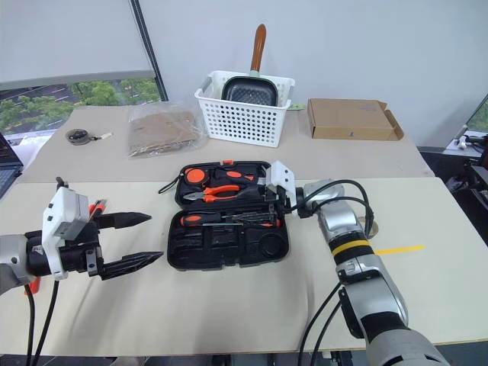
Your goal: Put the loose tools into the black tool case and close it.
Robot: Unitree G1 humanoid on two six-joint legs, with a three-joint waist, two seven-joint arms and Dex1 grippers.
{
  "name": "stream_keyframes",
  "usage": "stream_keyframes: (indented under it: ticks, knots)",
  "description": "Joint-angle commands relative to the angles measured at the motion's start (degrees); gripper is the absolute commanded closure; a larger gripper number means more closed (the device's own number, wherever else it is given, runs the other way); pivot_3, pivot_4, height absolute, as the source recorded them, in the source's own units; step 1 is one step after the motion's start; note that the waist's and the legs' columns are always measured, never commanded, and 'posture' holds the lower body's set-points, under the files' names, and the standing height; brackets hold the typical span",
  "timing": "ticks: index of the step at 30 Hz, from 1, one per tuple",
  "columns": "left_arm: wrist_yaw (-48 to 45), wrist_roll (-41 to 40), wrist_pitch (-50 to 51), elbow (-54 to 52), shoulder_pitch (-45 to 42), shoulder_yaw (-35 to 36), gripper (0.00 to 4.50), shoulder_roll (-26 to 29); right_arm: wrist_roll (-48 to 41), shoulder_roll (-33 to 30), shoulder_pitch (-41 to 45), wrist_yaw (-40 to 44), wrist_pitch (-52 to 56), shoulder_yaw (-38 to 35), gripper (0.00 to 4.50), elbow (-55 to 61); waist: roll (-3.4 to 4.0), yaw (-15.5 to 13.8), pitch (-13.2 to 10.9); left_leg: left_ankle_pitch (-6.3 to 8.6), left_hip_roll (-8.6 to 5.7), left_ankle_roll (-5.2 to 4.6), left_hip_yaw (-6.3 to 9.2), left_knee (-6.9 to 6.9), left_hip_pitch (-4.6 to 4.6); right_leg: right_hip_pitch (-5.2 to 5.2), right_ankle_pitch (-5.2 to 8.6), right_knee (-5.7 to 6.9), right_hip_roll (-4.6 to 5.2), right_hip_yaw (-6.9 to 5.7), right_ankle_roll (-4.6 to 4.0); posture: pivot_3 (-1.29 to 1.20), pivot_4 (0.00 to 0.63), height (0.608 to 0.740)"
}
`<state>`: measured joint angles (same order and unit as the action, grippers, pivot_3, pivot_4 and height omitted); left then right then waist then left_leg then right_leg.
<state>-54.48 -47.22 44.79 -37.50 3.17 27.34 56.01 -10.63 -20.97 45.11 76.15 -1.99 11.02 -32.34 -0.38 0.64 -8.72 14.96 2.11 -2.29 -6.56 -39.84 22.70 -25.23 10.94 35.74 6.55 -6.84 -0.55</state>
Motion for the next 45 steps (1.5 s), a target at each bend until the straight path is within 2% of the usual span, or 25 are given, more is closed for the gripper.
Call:
stream_keyframes:
  ticks: [1,6,11,14,19,23,27,32,37,41,45]
  knots:
    - [-0.8,0.5,-1.6,0.0,-0.6,-0.1,0.0,1.1,3.0,-0.3,-0.3,-2.0,-2.4,1.1,2.75,-0.9,0.0,0.0,0.0,0.0,0.0,0.0,0.0,0.0,-0.02,0.0,0.0,0.0,-0.01,0.0,0.0,0.0,0.15,0.7]
    - [-1.0,0.4,-1.9,0.3,-0.8,-0.2,0.0,1.6,11.5,-1.7,-0.2,-5.9,-5.1,5.8,4.47,-6.0,0.01,0.1,0.0,-0.04,0.02,0.04,-0.01,0.03,-0.06,-0.02,0.03,0.05,-0.04,0.02,-0.04,0.0,0.15,0.7]
    - [-0.2,0.7,-2.0,0.9,0.0,0.5,0.0,0.8,11.5,-1.4,-0.7,-5.8,-3.2,6.1,4.47,-4.5,-0.02,0.0,0.0,0.01,0.02,0.03,-0.01,0.04,-0.33,0.19,0.07,0.08,-0.03,0.04,-0.07,0.0,0.15,0.7]
    - [0.4,2.1,-3.3,2.5,3.5,2.3,0.0,-1.4,7.8,-0.7,-0.9,-5.2,-0.5,3.9,4.47,-0.6,-0.01,0.0,0.0,0.17,0.05,-0.2,-0.01,0.05,-0.36,0.18,0.07,0.12,-0.02,0.06,-0.06,0.0,0.15,0.7]
    - [2.8,4.6,-7.4,4.9,8.2,5.7,0.0,-7.0,5.2,-0.7,-0.9,-4.7,1.6,2.4,4.47,4.3,-0.01,0.0,0.0,0.12,0.18,-0.14,-0.02,0.12,-0.26,0.02,0.14,0.17,-0.11,-0.01,-0.19,0.0,0.15,0.7]
    - [8.1,6.7,-9.8,6.7,10.7,10.0,0.0,-12.8,-2.6,1.6,0.3,-1.9,5.1,-1.0,4.47,8.9,-0.02,0.1,0.0,0.13,0.29,-0.15,-0.02,0.12,-0.21,0.0,0.18,0.15,-0.12,-0.06,-0.28,0.0,0.15,0.7]
    - [15.7,10.2,-12.9,6.4,13.0,12.5,0.0,-18.9,-9.8,3.3,0.0,1.2,10.0,-2.8,3.48,14.3,-0.04,0.1,0.0,0.19,0.33,-0.25,-0.04,0.12,-0.22,0.02,0.17,0.12,-0.1,-0.06,-0.29,0.0,0.15,0.7]
    - [26.6,13.9,-16.0,7.9,14.7,19.4,0.0,-26.4,-13.4,3.6,-0.3,4.1,12.0,-2.5,1.74,18.6,-0.1,-0.1,0.0,0.27,0.42,-0.29,-0.01,0.11,-0.21,0.02,0.15,0.08,-0.02,-0.11,-0.33,0.0,0.15,0.7]
    - [31.8,18.8,-16.7,10.1,18.8,21.1,0.0,-29.1,-13.7,3.5,0.4,5.7,11.2,-2.3,0.03,17.9,-0.11,-0.1,0.0,0.3,0.42,-0.27,-0.01,0.11,-0.22,0.01,0.15,0.08,-0.01,-0.13,-0.33,0.0,0.15,0.7]
    - [34.4,21.9,-16.7,14.3,20.3,20.1,0.0,-29.6,-12.4,3.1,1.2,6.7,8.6,-2.2,0.01,15.1,-0.14,-0.3,0.0,0.32,0.43,-0.26,-0.02,0.11,-0.21,-0.05,0.15,0.07,-0.02,-0.15,-0.33,0.0,0.15,0.7]
    - [37.8,22.9,-15.2,17.4,18.1,19.1,0.0,-29.9,-12.2,2.6,1.8,6.8,7.4,-2.7,0.01,14.2,-0.16,-0.6,0.0,0.33,0.45,-0.24,-0.02,0.12,-0.21,-0.2,0.16,0.06,-0.01,-0.16,-0.34,0.0,0.15,0.7]
